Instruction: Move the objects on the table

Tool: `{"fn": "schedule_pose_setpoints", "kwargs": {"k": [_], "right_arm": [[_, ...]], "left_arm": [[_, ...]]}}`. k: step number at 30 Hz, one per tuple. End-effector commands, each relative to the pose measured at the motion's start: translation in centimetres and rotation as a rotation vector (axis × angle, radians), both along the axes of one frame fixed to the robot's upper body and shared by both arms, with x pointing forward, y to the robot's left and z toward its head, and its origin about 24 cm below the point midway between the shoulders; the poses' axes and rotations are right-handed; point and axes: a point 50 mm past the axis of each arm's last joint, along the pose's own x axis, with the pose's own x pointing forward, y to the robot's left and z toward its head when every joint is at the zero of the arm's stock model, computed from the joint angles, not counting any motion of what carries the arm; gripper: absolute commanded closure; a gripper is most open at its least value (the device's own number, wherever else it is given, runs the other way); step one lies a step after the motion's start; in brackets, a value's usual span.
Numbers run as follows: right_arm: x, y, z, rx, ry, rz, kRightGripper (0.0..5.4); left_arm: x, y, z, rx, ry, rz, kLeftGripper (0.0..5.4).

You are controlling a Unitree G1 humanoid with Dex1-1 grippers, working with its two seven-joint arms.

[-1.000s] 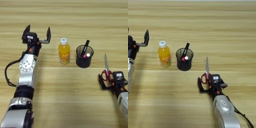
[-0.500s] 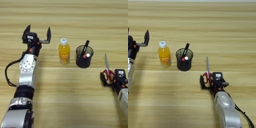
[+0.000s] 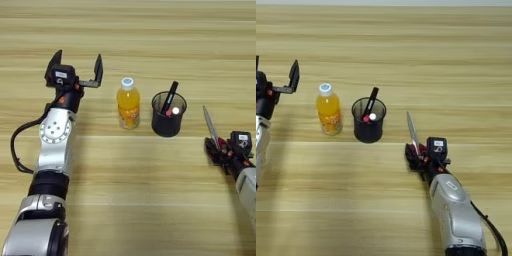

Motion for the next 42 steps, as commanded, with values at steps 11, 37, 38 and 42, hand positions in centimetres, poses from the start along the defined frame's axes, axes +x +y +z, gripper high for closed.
{"fn": "schedule_pose_setpoints", "kwargs": {"k": [11, 37, 38, 42], "right_arm": [[-5.3, 0.5, -3.7, 0.062, 0.335, 0.112, 2.97], [-10.5, 0.7, -2.3, 0.251, 0.573, 0.365, 4.12], [-10.4, 0.7, -2.2, 0.248, 0.575, 0.369, 4.21], [-10.2, 0.8, -2.1, 0.248, 0.579, 0.387, 4.59]], "left_arm": [[0.2, -0.4, 0.6, -0.017, -0.021, -0.010, 0.00], [0.5, -1.0, 1.0, -0.019, -0.026, -0.021, 0.00], [0.5, -1.0, 1.0, -0.019, -0.026, -0.022, 0.00], [0.5, -1.1, 1.0, -0.019, -0.027, -0.023, 0.00]]}}
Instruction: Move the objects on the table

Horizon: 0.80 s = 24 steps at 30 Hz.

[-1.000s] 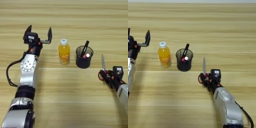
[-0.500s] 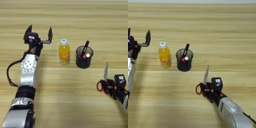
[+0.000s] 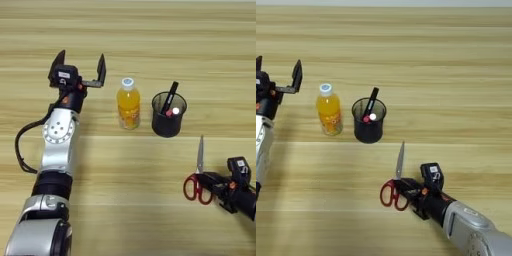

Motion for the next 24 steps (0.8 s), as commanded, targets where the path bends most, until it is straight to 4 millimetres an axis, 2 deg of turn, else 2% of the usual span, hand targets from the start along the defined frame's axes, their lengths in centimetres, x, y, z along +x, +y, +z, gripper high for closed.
{"fn": "schedule_pose_setpoints", "kwargs": {"k": [1, 3, 11, 12, 15, 24], "right_arm": [[-3.6, -0.3, -3.5, -0.061, 0.300, 0.018, 4.64], [-3.5, -0.2, -3.5, -0.062, 0.300, 0.020, 4.83], [-3.0, -0.3, -3.5, -0.081, 0.262, 0.016, 4.89], [-2.8, -0.3, -3.4, -0.082, 0.252, 0.013, 4.60], [-2.0, -0.3, -2.6, -0.096, 0.190, 0.023, 4.29], [1.7, -0.7, 0.7, -0.171, -0.119, -0.047, 3.55]], "left_arm": [[0.4, -0.4, 0.9, 0.000, -0.022, -0.012, 0.00], [0.4, -0.4, 0.9, 0.001, -0.022, -0.012, 0.00], [0.3, -0.5, 0.9, 0.001, -0.021, -0.011, 0.00], [0.3, -0.5, 0.9, 0.001, -0.021, -0.011, 0.00], [0.3, -0.6, 0.9, 0.001, -0.021, -0.011, 0.00], [0.3, -0.6, 0.8, 0.000, -0.020, -0.009, 0.00]]}}
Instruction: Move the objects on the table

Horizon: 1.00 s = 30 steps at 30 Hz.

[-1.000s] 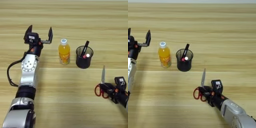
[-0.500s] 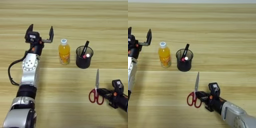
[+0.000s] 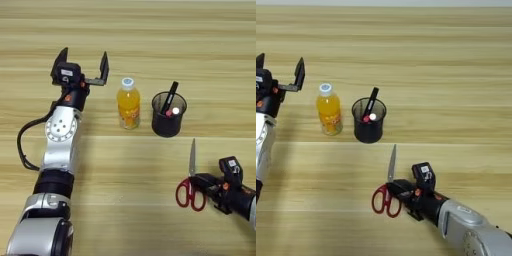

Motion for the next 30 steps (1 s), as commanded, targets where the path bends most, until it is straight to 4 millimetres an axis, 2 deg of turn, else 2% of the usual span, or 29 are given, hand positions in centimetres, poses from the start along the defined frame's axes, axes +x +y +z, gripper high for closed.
{"fn": "schedule_pose_setpoints", "kwargs": {"k": [1, 12, 16, 21, 24, 30], "right_arm": [[0.9, -1.0, 0.5, -0.081, -0.058, -0.063, 3.43], [3.8, -1.0, 6.1, -0.106, -0.392, -0.072, 2.30], [5.4, -1.3, 10.3, -0.100, -0.648, -0.114, 1.89], [6.9, -1.7, 13.8, -0.071, -0.856, -0.177, 1.45], [7.5, -1.7, 15.0, -0.065, -0.933, -0.192, 0.96], [8.8, -1.4, 15.8, -0.061, -0.998, -0.183, 0.29]], "left_arm": [[0.3, -0.2, 0.5, -0.003, -0.012, -0.004, 0.00], [0.3, -0.1, 0.4, -0.004, -0.013, -0.002, 0.00], [0.3, -0.1, 0.4, -0.006, -0.012, -0.001, 0.00], [0.3, 0.0, 0.4, -0.008, -0.013, 0.002, 0.00], [0.3, 0.0, 0.4, -0.009, -0.014, 0.004, 0.00], [0.3, -0.1, 0.4, -0.011, -0.018, 0.005, 0.00]]}}
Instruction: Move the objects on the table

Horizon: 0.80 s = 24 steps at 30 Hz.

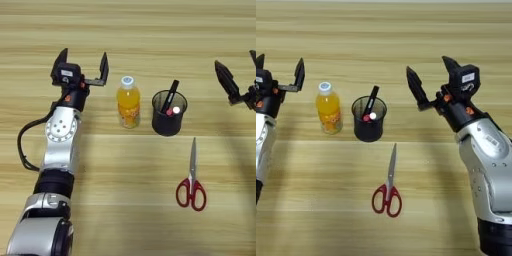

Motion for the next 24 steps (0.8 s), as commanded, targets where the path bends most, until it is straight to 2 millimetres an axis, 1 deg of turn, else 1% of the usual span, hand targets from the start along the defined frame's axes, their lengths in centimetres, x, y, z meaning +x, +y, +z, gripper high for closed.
{"fn": "schedule_pose_setpoints", "kwargs": {"k": [1, 2, 6, 9, 14, 15, 17, 18, 21, 24], "right_arm": [[0.9, 0.4, 0.6, -0.003, -0.048, 0.017, 0.19], [1.2, 0.5, 0.6, -0.005, -0.054, 0.030, 0.04], [2.1, 0.3, 0.3, -0.008, -0.047, 0.091, 0.02], [2.9, -0.4, -0.1, -0.032, -0.022, 0.134, 0.02], [3.7, -2.0, -0.5, -0.117, -0.012, 0.263, 0.02], [3.7, -2.3, -0.6, -0.118, -0.006, 0.306, 0.02], [3.5, -2.9, -0.4, -0.145, -0.079, 0.348, 0.02], [3.4, -3.2, -0.5, -0.170, -0.082, 0.364, 0.02], [3.0, -4.0, -1.2, -0.245, -0.033, 0.461, 0.02], [2.6, -4.7, -1.3, -0.296, -0.019, 0.528, 0.02]], "left_arm": [[0.3, -0.2, 0.5, -0.009, -0.019, 0.002, 0.00], [0.3, -0.1, 0.5, -0.009, -0.019, 0.002, 0.00], [0.3, -0.2, 0.6, -0.011, -0.020, 0.003, 0.00], [0.2, -0.2, 0.6, -0.012, -0.022, 0.003, 0.00], [0.2, -0.2, 0.6, -0.014, -0.022, 0.004, 0.00], [0.2, -0.2, 0.6, -0.014, -0.022, 0.004, 0.00], [0.2, -0.2, 0.6, -0.014, -0.022, 0.004, 0.00], [0.2, -0.2, 0.6, -0.014, -0.022, 0.004, 0.00], [0.2, -0.3, 0.6, -0.014, -0.021, 0.004, 0.00], [0.2, -0.3, 0.6, -0.014, -0.021, 0.003, 0.00]]}}
